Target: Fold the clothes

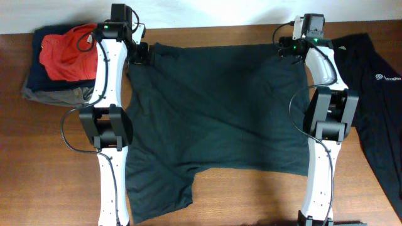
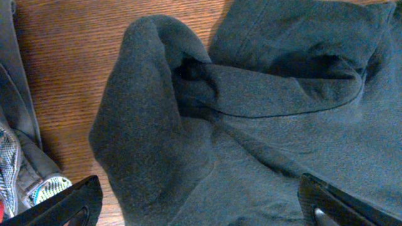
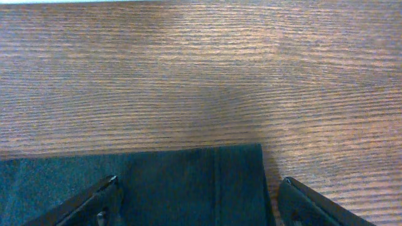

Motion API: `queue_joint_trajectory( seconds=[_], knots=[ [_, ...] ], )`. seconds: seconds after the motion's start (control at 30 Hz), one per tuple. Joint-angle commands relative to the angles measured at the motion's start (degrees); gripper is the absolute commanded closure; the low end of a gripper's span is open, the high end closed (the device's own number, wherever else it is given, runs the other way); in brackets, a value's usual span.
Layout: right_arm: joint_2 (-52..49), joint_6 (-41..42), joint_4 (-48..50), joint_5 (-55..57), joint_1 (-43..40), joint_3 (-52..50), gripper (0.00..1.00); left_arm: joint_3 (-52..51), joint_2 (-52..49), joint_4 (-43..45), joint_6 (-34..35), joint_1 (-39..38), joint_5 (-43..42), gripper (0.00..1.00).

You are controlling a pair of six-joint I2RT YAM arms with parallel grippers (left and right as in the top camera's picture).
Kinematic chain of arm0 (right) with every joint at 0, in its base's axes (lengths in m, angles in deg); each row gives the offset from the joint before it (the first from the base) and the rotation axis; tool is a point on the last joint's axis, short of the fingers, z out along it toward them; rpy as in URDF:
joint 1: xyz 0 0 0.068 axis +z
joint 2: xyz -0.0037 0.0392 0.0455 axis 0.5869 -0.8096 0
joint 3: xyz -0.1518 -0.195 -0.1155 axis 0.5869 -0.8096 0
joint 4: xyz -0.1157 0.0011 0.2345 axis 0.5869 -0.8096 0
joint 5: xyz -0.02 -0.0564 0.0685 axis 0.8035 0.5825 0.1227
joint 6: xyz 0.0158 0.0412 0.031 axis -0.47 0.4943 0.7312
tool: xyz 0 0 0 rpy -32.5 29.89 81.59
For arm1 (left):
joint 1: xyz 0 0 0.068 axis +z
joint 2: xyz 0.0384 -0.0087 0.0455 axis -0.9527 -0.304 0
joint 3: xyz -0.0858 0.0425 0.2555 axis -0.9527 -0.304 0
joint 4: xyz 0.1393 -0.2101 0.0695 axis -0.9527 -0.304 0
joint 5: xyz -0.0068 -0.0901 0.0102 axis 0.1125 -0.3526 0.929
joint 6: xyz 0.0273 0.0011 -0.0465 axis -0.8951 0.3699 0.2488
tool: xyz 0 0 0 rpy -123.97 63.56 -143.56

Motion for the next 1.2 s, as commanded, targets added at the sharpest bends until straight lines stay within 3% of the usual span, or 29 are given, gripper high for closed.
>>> queue_joint_trajectory(
  seconds=[0.0,0.13,0.17,0.23,0.63,1.03,1.17],
  knots=[
    [-2.32,-0.02,-1.31,1.79,0.74,0.13,0.22,0.52,-0.48,0.13,0.17,0.31,-0.85,0.01],
    [-2.32,-0.02,-2.16,1.79,0.74,0.11,0.4,0.52,-0.48,0.13,0.17,0.31,-0.85,0.01],
    [-2.32,0.0,-2.45,1.79,0.74,0.13,0.59,0.52,-0.48,0.2,0.17,0.31,-0.85,0.01],
    [-2.32,0.0,-2.86,1.81,0.74,0.13,0.68,0.52,-0.48,0.68,0.17,0.31,-0.85,0.01],
    [-2.29,1.95,-6.71,6.29,0.74,0.2,0.74,0.52,-1.46,9.66,0.33,0.37,-2.69,0.02],
    [-2.29,1.92,-9.2,6.29,0.74,0.2,0.75,0.52,-9.09,17.18,0.37,1.27,-2.27,0.05],
    [-2.29,1.95,-9.97,6.29,0.74,0.2,0.83,0.52,-10.69,18.27,0.39,1.46,-2.32,0.06]
  ],
)
